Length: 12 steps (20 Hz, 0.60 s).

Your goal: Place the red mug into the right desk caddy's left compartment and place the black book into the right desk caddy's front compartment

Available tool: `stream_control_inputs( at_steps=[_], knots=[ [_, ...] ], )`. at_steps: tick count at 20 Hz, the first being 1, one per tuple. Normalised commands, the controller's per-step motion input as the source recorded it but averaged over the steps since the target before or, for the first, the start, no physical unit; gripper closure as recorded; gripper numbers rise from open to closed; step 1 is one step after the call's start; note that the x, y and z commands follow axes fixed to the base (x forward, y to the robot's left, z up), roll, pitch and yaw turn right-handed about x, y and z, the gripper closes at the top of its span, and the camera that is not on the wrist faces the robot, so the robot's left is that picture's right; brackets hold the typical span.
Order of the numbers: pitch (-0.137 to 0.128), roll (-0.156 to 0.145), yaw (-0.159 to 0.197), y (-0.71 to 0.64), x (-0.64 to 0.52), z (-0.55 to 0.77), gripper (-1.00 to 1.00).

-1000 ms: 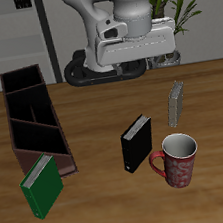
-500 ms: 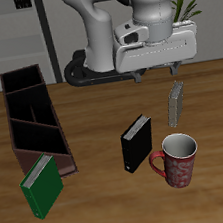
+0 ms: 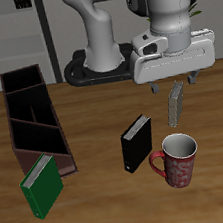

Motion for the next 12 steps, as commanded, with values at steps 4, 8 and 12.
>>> stream_control_inputs(
  at_steps=[4, 8, 12],
  knots=[
    [-0.033, -0.022, 0.101, 0.33, 0.14, -0.24, -1.00],
    [0.042, 0.082, 0.231, 0.26, 0.03, -0.43, -1.00],
    [0.052, 0.011, 0.166, -0.13, 0.08, -0.14, -1.00]
  ],
)
